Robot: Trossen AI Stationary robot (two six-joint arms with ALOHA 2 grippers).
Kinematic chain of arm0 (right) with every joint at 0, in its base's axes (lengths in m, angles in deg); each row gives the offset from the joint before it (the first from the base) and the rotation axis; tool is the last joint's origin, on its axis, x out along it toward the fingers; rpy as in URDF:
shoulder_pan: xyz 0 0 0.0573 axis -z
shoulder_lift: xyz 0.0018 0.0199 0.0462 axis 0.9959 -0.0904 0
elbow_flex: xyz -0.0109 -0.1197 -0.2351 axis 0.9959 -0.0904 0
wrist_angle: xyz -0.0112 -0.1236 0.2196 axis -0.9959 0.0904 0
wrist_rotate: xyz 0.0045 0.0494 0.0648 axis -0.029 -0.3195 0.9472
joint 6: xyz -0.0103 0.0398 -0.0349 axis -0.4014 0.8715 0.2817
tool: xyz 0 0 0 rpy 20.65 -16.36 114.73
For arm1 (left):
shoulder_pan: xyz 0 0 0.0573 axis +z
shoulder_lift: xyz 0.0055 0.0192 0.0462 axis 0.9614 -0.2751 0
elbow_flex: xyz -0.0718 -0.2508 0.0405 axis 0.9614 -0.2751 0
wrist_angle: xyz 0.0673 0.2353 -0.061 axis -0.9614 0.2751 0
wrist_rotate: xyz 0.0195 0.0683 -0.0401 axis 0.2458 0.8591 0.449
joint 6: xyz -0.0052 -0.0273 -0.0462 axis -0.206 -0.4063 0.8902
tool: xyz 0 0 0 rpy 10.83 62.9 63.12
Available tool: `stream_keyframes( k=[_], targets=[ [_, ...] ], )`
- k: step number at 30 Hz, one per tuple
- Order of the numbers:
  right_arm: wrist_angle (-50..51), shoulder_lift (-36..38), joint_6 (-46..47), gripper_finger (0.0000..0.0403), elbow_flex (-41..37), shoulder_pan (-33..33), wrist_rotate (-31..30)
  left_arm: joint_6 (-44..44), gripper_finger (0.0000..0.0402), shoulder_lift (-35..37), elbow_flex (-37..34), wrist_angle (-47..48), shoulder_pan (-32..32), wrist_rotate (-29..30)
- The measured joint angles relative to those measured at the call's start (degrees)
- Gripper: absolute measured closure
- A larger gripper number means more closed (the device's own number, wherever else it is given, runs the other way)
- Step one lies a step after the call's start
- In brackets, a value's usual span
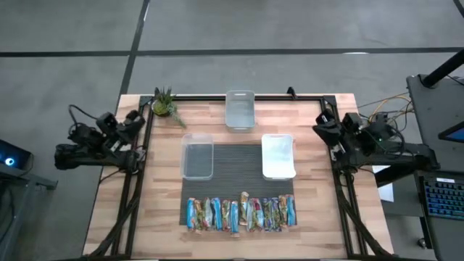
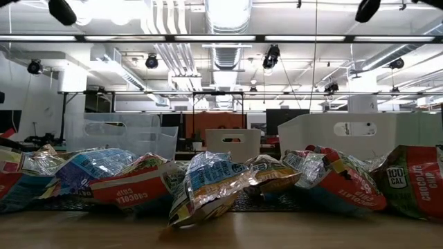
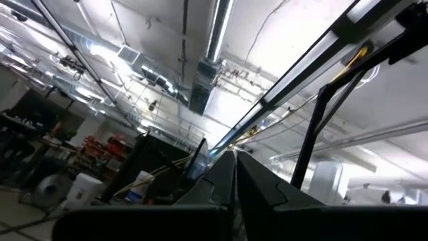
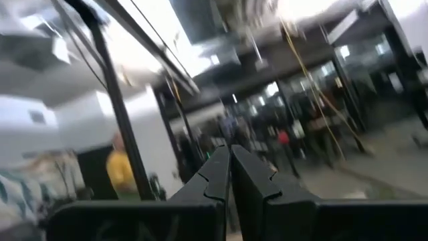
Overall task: Pick and place Granola Bars by type
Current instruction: Put the red granola bar into the transparent bin
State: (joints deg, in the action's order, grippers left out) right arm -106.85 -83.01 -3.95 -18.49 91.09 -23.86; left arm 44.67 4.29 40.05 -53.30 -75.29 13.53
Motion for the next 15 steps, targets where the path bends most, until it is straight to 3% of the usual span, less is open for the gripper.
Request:
stream_keyframes(
  k=[6, 15],
  targets=[
    [14.4, -6.01, -0.72, 0.0394, 11.29, -0.01, 0.04, -2.74, 0.0402, -9.07, 11.34, 9.73, 0.0, -0.18],
    [20.57, -12.19, -7.26, 0.0394, 21.93, -0.01, 1.96, -10.1, 0.0402, -20.9, 28.85, 29.47, 0.0, -2.11]
  ],
)
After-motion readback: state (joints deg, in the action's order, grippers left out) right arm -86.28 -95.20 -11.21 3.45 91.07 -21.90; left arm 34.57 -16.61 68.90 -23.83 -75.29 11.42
